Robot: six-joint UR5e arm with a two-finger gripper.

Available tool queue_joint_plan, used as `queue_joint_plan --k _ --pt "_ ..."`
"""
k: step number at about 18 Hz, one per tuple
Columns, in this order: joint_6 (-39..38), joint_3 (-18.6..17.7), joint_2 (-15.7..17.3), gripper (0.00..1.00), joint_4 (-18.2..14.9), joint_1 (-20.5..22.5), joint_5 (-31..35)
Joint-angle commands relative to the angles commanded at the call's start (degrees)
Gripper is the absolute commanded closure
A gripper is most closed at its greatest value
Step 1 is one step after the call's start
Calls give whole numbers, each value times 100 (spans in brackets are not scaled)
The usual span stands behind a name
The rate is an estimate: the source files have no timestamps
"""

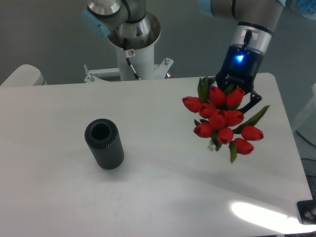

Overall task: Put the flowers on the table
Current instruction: 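Carry the red tulip bouquet down and across toward the black vase, then lower the held tulips onto the table beside the black vase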

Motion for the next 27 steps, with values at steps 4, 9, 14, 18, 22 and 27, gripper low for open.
queue_joint_plan --k 4,9,14,18,22,27 --pt "247 0 0 67 -9 -430 887" --pt "273 -18 -105 67 9 -1255 2338" --pt "273 -53 -325 72 0 -1783 3269" --pt "273 -18 -544 74 35 -2144 3948" --pt "282 -79 -781 74 70 -2250 3983" --pt "308 9 -1230 74 79 -2268 4342"
